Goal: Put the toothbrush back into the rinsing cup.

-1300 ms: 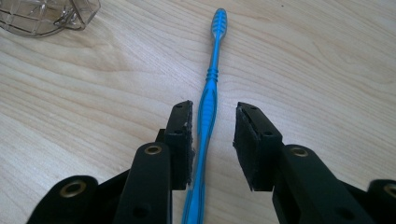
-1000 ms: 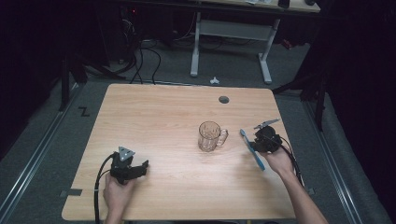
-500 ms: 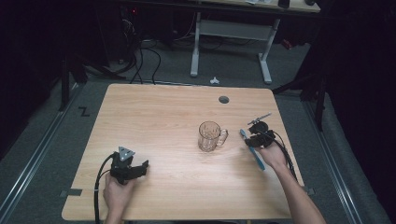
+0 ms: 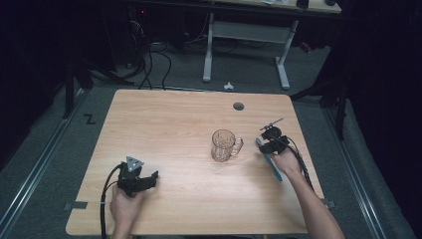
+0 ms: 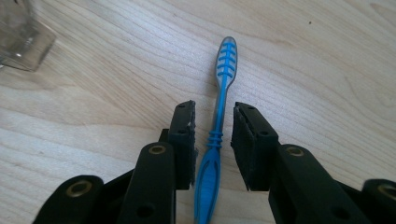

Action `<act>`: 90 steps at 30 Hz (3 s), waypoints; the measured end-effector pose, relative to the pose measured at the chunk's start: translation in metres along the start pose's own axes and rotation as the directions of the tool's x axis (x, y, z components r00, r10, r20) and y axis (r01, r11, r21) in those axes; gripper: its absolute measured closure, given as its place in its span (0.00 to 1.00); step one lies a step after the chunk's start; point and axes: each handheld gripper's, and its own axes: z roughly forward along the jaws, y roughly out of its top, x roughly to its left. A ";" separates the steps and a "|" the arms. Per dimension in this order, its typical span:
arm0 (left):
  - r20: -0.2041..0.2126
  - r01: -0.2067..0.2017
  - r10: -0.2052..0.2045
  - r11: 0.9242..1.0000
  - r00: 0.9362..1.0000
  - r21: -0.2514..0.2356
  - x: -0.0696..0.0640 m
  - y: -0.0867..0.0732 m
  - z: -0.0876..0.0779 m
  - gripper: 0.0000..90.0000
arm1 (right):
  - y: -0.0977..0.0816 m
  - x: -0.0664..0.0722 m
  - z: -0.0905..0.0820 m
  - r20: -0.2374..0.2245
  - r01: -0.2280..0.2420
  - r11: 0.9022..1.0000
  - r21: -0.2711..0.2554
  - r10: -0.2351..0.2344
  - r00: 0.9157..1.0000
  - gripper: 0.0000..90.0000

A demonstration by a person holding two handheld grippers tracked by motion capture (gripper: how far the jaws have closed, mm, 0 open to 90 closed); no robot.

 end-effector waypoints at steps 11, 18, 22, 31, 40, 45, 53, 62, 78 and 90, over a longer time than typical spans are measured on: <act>-0.001 0.000 0.000 1.000 1.000 0.000 0.000 0.000 0.000 0.26 | -0.001 -0.006 0.010 -0.012 -0.025 0.999 0.027 0.025 1.000 0.86; -0.001 -0.001 0.001 1.000 1.000 0.000 0.000 0.000 0.000 0.26 | 0.000 -0.006 0.011 -0.020 -0.020 0.999 0.037 0.021 1.000 0.91; -0.001 -0.001 0.001 1.000 1.000 0.000 0.000 0.000 0.000 0.26 | -0.001 -0.007 0.011 -0.021 -0.020 0.999 0.038 0.021 1.000 0.91; -0.003 -0.002 0.002 1.000 1.000 0.000 0.000 0.000 0.000 0.26 | -0.001 -0.008 0.003 -0.030 -0.020 1.000 0.011 0.020 0.999 0.91; -0.005 -0.004 0.004 1.000 1.000 0.001 -0.001 0.000 0.000 0.26 | -0.003 -0.012 -0.014 -0.056 -0.033 0.998 -0.047 0.030 0.998 0.91; -0.006 -0.005 0.005 1.000 1.000 0.002 -0.001 0.000 0.000 0.26 | -0.005 -0.012 -0.022 -0.066 -0.034 0.997 -0.074 0.029 0.997 0.91; -0.007 -0.008 0.008 1.000 1.000 0.004 -0.001 0.000 0.000 0.26 | -0.007 -0.013 -0.041 -0.090 -0.040 0.990 -0.138 0.028 0.996 0.91; -0.009 -0.009 0.009 1.000 1.000 0.004 -0.001 0.000 0.000 0.26 | -0.012 -0.017 -0.058 -0.116 -0.054 0.979 -0.194 0.032 0.993 0.91; -0.012 -0.012 0.012 1.000 1.000 0.006 -0.002 0.000 0.000 0.26 | -0.018 -0.019 -0.082 -0.155 -0.081 0.952 -0.296 0.036 0.987 0.92; -0.012 -0.012 0.012 1.000 1.000 0.005 -0.002 0.000 0.001 0.26 | -0.012 -0.011 -0.099 -0.198 -0.070 0.929 -0.364 -0.004 0.980 0.92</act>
